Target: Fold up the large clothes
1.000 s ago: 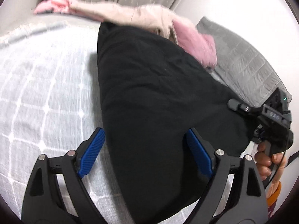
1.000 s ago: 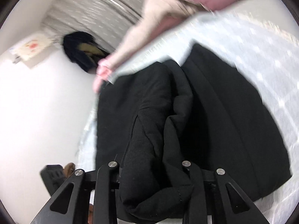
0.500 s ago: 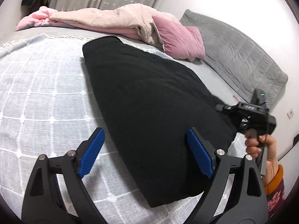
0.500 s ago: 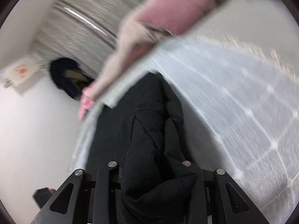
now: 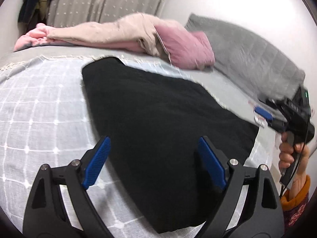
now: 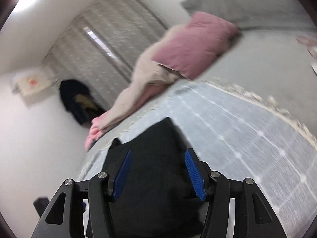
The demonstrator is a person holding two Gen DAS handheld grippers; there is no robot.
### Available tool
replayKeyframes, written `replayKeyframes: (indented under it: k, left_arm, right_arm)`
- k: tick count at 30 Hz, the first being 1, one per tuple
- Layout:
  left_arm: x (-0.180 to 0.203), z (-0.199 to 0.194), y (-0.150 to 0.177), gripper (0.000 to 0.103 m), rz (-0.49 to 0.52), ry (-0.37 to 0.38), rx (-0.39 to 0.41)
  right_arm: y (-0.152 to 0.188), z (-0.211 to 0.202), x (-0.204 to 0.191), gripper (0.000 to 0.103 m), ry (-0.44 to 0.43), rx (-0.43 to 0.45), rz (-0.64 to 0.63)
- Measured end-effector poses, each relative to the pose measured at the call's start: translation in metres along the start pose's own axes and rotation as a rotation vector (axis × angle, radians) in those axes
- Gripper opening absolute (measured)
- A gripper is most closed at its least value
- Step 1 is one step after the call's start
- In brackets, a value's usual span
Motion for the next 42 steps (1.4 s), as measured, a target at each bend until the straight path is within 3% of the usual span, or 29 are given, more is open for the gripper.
replayKeyframes:
  k: [3, 4, 5, 6, 7, 8, 11, 14, 18, 21, 23, 25, 29, 31, 34, 38, 42]
  left_arm:
    - [0.002, 0.011, 0.015, 0.091, 0.033, -0.013, -0.031]
    - [0.002, 0.011, 0.015, 0.093, 0.027, -0.002, -0.038]
    - [0.0, 0.012, 0.015, 0.094, 0.0, 0.022, -0.066]
    - [-0.003, 0.013, 0.014, 0.095, -0.03, 0.036, -0.089]
    - [-0.01, 0.014, 0.013, 0.096, -0.085, 0.058, -0.113]
    - [-0.017, 0.016, 0.011, 0.096, -0.152, 0.089, -0.127]
    - [-0.046, 0.028, 0.01, 0.097, -0.375, 0.155, -0.173]
    - [-0.067, 0.044, 0.012, 0.097, -0.556, 0.217, -0.215]
    - [-0.085, 0.067, 0.012, 0.097, -0.686, 0.251, -0.212]
    - [-0.088, 0.084, 0.013, 0.098, -0.747, 0.285, -0.218]
    - [-0.087, 0.093, 0.011, 0.098, -0.753, 0.269, -0.221]
    - [-0.082, 0.093, 0.007, 0.096, -0.718, 0.245, -0.209]
    - [-0.045, 0.08, -0.011, 0.092, -0.49, 0.197, -0.181]
    - [-0.025, 0.075, -0.022, 0.091, -0.425, 0.208, -0.157]
    - [0.015, 0.072, -0.044, 0.089, -0.393, 0.293, -0.115]
    - [0.075, 0.079, -0.067, 0.088, -0.364, 0.434, -0.108]
    - [0.137, 0.095, -0.086, 0.088, -0.282, 0.561, -0.115]
  right_arm:
    - [0.025, 0.035, 0.018, 0.056, 0.144, -0.139, -0.054]
    - [0.037, 0.05, 0.035, 0.058, 0.245, -0.214, -0.059]
    - [0.058, 0.065, 0.058, 0.072, 0.309, -0.321, -0.039]
    - [0.067, 0.068, 0.068, 0.078, 0.316, -0.351, -0.007]
    - [0.071, 0.069, 0.082, 0.089, 0.286, -0.358, 0.083]
    - [0.071, 0.069, 0.088, 0.093, 0.227, -0.372, 0.167]
    - [0.074, 0.068, 0.093, 0.093, 0.031, -0.41, 0.425]
    - [0.082, 0.082, 0.094, 0.093, -0.096, -0.46, 0.549]
    - [0.082, 0.086, 0.091, 0.094, -0.107, -0.454, 0.55]
    - [0.092, 0.098, 0.064, 0.093, -0.098, -0.501, 0.413]
    - [0.104, 0.108, 0.046, 0.087, -0.116, -0.535, 0.316]
    - [0.11, 0.11, 0.038, 0.083, -0.125, -0.53, 0.264]
    - [0.101, 0.099, 0.048, 0.054, -0.236, -0.492, 0.401]
    - [0.09, 0.089, 0.047, 0.049, -0.249, -0.454, 0.395]
    - [0.061, 0.06, 0.046, 0.048, -0.238, -0.348, 0.364]
    - [0.01, -0.009, 0.054, 0.048, -0.158, -0.127, 0.283]
    - [-0.01, -0.073, 0.075, 0.048, -0.092, 0.03, 0.25]
Point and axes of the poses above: each gripper's, at about its wrist camera, not at the fingertips, and z roughly the way its jaws point, x to its right, y to its underside, the point moved 9 cm from there along z, roughly the way its jaws point, and after that the axes turned 3 degrees about x, right-handed, at the moved point
